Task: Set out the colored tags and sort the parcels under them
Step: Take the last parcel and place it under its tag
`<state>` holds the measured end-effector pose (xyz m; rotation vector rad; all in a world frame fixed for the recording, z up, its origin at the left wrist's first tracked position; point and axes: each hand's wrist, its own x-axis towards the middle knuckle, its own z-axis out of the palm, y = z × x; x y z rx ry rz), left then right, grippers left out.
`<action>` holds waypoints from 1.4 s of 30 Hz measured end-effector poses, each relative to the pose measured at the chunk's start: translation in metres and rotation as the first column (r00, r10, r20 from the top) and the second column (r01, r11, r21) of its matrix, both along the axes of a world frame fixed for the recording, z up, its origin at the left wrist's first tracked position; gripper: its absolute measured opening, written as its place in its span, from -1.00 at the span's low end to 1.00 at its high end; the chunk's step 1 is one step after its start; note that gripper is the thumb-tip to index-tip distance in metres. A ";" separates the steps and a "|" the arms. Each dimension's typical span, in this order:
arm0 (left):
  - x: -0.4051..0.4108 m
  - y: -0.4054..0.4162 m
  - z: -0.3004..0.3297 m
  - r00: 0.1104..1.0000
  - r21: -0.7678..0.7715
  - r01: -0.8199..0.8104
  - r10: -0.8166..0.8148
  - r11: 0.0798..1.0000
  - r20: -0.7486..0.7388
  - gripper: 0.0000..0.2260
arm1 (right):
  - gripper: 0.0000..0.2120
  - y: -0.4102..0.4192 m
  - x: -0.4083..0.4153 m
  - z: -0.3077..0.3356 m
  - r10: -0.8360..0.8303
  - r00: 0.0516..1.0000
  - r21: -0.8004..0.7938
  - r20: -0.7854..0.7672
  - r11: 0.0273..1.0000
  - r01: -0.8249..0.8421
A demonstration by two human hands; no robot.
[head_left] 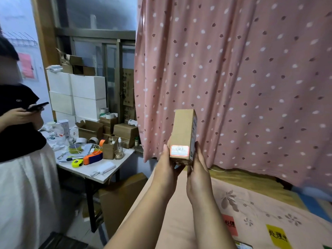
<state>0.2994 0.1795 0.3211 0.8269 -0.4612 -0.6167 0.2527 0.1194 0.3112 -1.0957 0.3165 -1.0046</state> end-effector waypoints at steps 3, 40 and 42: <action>-0.010 -0.004 0.004 0.991 -0.068 -0.065 0.072 0.996 0.109 -0.58 | -0.69 -0.003 -0.013 0.007 -0.014 1.000 -0.103 -0.022 0.995 0.012; -0.164 -0.111 -0.003 0.838 0.128 0.241 -0.273 0.962 0.473 -0.58 | -0.52 -0.095 -0.227 0.004 -0.300 0.895 -0.332 -0.329 0.925 0.188; -0.179 -0.120 -0.001 0.800 0.153 0.319 -0.352 0.935 0.486 -0.57 | -0.55 -0.097 -0.248 0.008 -0.376 0.863 -0.333 -0.338 0.905 0.264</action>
